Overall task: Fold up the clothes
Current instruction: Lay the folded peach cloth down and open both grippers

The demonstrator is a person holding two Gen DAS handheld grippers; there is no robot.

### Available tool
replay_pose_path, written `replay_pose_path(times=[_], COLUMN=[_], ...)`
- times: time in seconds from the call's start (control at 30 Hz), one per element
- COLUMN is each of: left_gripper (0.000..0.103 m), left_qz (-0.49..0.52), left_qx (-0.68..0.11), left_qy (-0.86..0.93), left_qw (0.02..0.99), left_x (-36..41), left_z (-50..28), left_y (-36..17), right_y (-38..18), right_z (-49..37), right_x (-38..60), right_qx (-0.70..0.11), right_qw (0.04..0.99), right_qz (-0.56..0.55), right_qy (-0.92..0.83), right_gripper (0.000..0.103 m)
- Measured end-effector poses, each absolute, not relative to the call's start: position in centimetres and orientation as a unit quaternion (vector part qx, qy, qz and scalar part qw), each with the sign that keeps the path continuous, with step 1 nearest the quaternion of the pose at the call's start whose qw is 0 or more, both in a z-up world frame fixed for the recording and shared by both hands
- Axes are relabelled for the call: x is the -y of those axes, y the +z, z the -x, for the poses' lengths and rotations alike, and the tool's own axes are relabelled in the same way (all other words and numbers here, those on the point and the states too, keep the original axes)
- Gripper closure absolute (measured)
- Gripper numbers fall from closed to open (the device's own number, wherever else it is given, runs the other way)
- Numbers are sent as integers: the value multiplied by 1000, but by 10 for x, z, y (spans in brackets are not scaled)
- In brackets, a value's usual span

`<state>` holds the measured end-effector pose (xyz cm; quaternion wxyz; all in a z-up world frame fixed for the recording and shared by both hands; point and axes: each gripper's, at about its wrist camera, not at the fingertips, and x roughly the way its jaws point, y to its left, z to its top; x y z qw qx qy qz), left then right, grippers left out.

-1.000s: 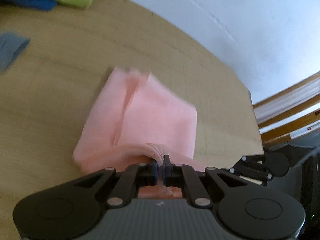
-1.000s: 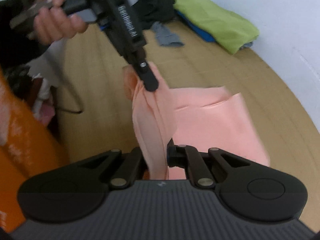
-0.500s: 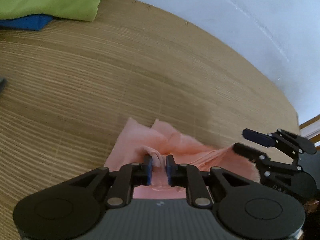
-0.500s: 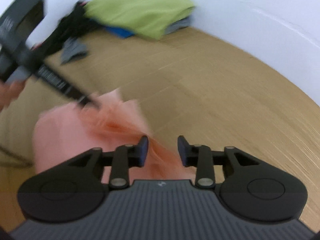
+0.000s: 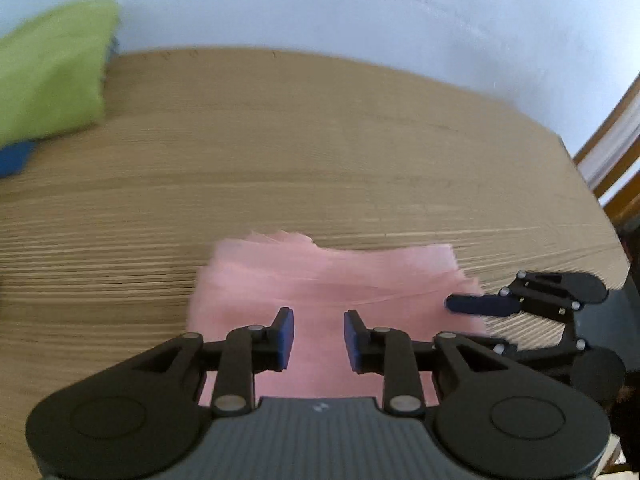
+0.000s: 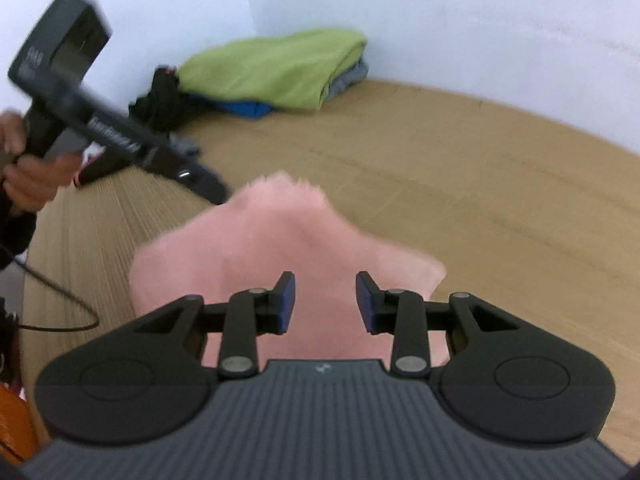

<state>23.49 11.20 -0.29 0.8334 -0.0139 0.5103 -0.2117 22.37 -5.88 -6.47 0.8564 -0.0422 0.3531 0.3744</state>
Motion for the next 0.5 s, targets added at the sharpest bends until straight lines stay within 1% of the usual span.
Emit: replay_pose_path(times=[0.07, 0.1, 0.13, 0.23, 0.3, 0.37, 0.5], left_gripper=[77, 78, 75, 75, 72, 64, 60], left_qz=[15, 17, 13, 6, 0, -30, -67], left_qx=[-539, -533, -530, -518, -509, -496, -480], left_qy=[-187, -181, -175, -168, -172, -165, -146], left_qw=[821, 826, 830, 839, 843, 852, 862], left_x=[-110, -111, -113, -118, -122, -125, -152], left_z=[-250, -253, -251, -242, -227, -204, -155], left_y=[-31, -37, -35, -27, -20, -12, -2], right_y=[-84, -92, -96, -90, -82, -76, -71], right_z=[-234, -239, -239, -235, -223, -206, -159], right_x=[56, 57, 61, 69, 76, 81, 88], right_qx=[-380, -389, -379, -377, -368, -367, -377], right_qw=[856, 859, 867, 885, 894, 900, 907], right_qz=[22, 13, 2, -19, -43, -57, -74], right_qy=[350, 332, 322, 273, 250, 227, 175], right_gripper=[67, 69, 67, 66, 66, 63, 58])
